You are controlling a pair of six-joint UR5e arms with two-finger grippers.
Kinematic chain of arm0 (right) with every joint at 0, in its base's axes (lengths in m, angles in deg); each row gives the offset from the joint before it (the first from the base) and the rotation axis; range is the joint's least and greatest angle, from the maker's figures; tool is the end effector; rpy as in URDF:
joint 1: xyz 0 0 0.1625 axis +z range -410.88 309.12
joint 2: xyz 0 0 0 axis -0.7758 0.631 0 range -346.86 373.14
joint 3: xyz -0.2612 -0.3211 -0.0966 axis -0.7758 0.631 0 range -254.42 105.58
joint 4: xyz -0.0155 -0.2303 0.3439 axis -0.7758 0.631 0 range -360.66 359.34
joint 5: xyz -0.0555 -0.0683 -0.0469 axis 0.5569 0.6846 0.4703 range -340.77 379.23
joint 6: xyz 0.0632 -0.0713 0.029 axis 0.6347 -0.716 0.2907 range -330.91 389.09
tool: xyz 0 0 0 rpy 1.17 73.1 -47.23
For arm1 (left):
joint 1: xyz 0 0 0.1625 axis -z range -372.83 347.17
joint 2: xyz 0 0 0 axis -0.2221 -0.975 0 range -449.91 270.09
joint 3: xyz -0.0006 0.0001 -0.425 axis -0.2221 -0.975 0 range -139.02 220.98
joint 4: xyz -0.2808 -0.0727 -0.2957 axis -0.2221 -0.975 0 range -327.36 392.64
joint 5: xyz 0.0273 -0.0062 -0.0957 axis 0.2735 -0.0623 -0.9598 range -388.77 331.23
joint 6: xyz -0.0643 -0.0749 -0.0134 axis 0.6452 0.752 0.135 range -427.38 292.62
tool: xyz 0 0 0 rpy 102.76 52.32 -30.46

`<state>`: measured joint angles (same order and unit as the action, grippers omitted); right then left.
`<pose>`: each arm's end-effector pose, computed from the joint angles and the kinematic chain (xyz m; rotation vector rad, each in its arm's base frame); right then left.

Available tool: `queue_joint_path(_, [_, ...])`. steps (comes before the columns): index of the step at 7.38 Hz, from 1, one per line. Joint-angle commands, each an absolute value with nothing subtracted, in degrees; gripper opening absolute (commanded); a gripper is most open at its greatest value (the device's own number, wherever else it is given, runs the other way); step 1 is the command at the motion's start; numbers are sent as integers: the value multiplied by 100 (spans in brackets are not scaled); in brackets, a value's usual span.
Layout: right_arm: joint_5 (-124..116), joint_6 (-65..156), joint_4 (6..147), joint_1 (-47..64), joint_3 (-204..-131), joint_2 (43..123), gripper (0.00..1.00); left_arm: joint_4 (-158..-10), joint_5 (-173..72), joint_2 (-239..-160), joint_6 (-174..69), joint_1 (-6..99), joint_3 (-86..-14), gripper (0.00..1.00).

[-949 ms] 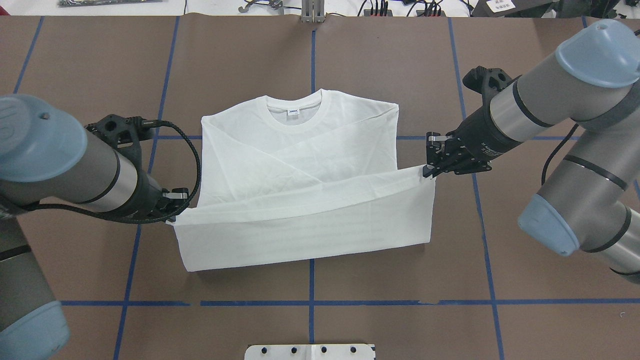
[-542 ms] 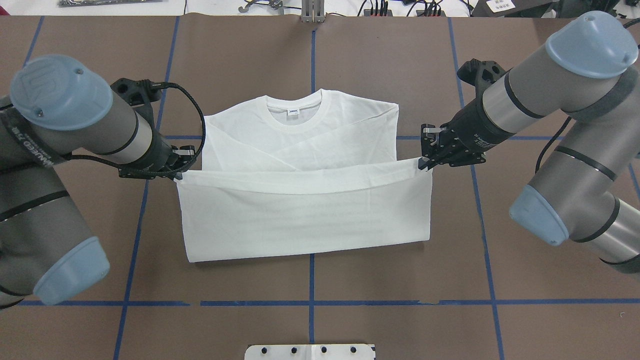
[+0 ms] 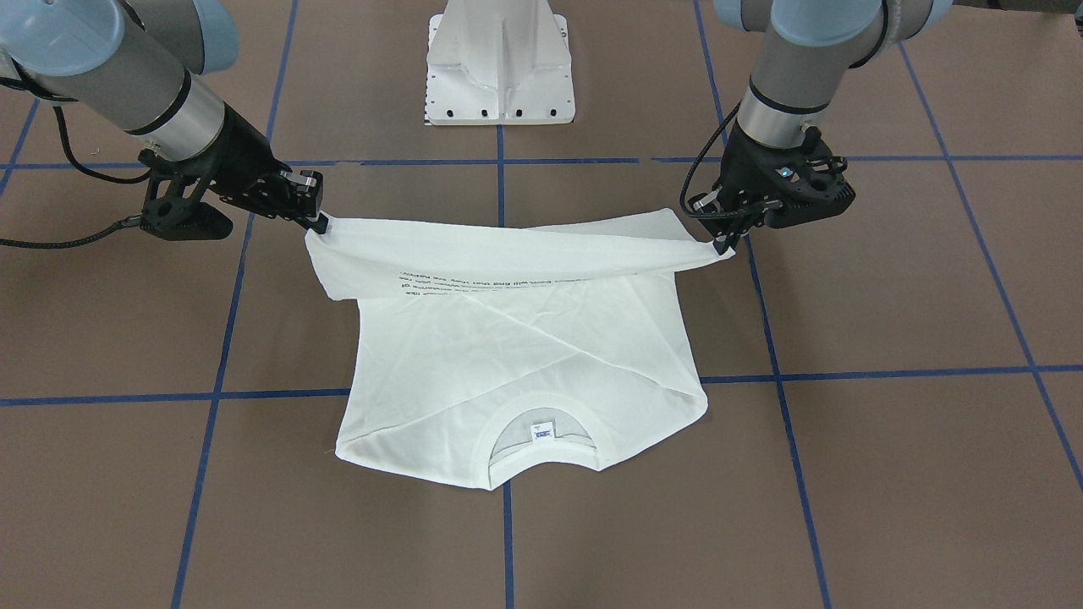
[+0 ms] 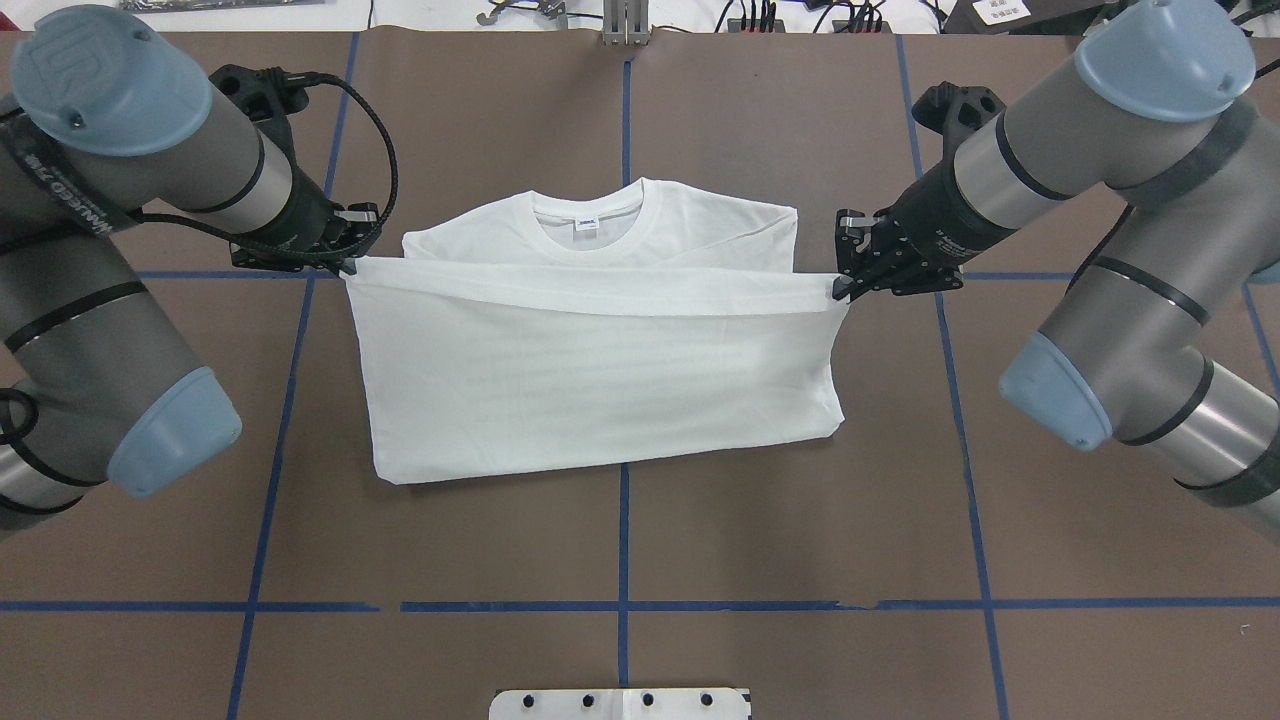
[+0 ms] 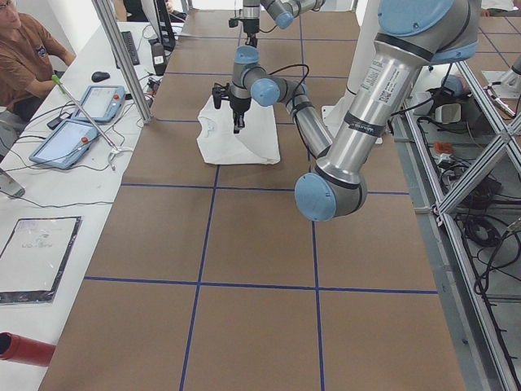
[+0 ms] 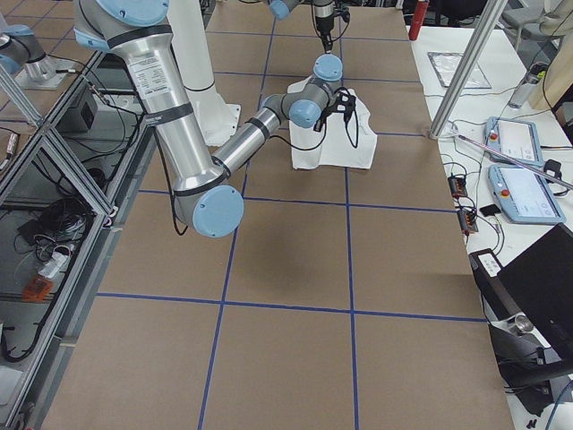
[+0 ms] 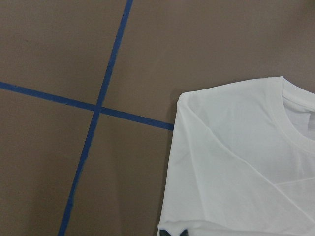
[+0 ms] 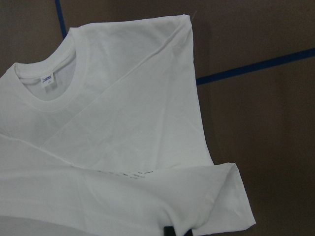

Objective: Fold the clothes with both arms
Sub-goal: 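Open both grippers at the collar and lift them off the shirt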

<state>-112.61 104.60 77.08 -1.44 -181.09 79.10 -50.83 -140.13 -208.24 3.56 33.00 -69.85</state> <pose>-0.3327 -0.4914 0.2600 -0.1068 -1.1025 0.2093 0.3445 -0.4939 0.2407 0.0948 0.8137 -0.3023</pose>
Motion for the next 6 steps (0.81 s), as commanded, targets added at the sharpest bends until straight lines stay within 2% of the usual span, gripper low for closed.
queue_joint_path(1, [-11225, 10311, 7686, -34, -17639, 7573, 0, -5199, -14004, -20980, 372, 3313, -6704, 0])
queue_joint_path(6, [-11208, 10037, 7686, 63, -16286, 6764, 0, -6630, -13978, -21076, 373, 3410, -5256, 0])
